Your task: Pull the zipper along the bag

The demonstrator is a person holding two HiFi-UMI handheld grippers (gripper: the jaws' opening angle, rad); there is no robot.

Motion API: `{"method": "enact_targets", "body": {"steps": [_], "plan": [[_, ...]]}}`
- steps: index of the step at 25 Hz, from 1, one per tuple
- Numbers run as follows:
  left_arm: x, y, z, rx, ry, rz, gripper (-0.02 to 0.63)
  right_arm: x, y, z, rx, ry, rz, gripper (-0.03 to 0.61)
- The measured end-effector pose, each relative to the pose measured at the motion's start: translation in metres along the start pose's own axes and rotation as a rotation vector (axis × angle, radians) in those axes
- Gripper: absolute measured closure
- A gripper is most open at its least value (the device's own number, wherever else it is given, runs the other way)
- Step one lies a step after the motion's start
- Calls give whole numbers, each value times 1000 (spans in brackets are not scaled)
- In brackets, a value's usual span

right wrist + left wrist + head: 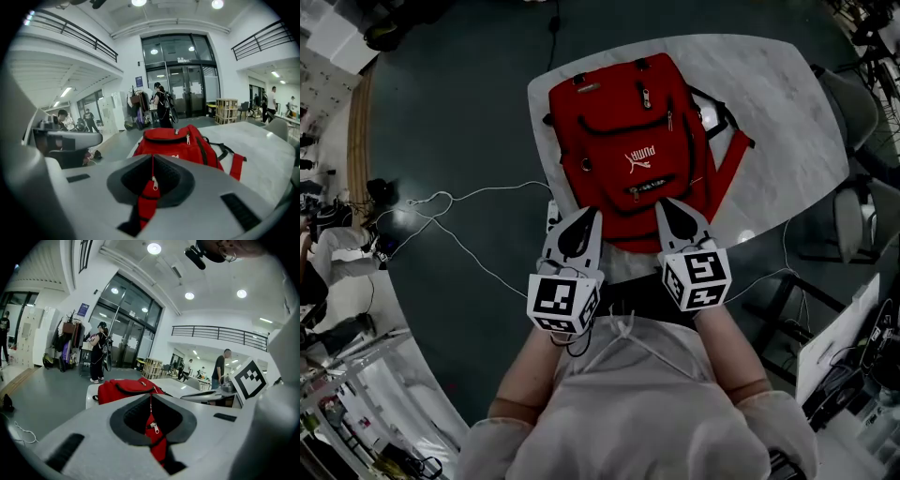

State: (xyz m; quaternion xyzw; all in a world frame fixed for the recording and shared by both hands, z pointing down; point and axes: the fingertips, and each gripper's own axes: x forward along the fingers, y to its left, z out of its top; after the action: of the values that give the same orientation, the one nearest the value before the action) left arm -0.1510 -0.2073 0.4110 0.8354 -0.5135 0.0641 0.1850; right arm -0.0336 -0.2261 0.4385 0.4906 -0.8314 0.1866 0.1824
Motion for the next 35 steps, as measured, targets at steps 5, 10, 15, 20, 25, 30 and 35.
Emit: {"method": "enact_targets", "body": {"steps": [5,10,15,20,25,30,35], "plan": [[30,11,-28,-18,64,18,594,36,-1,-34,27,119,56,549],[60,16,-62,-47,140,7,594,64,-4,-66,38,228,90,548],[84,15,-96,-86,210,-16,594,77,1,-95,84,328,138,530],[103,17,-112,-108,235,-51,594,88,1,-105,107,363,132,466],[113,13,-125,-128,261,-114,594,93,-1,-110,86,386,95,475],[118,13,-130,-147,276,-124,594,98,-3,-111,10,399,45,529],[120,14,-132,-113,292,-107,594,101,1,-111,5,384,61,548]]}}
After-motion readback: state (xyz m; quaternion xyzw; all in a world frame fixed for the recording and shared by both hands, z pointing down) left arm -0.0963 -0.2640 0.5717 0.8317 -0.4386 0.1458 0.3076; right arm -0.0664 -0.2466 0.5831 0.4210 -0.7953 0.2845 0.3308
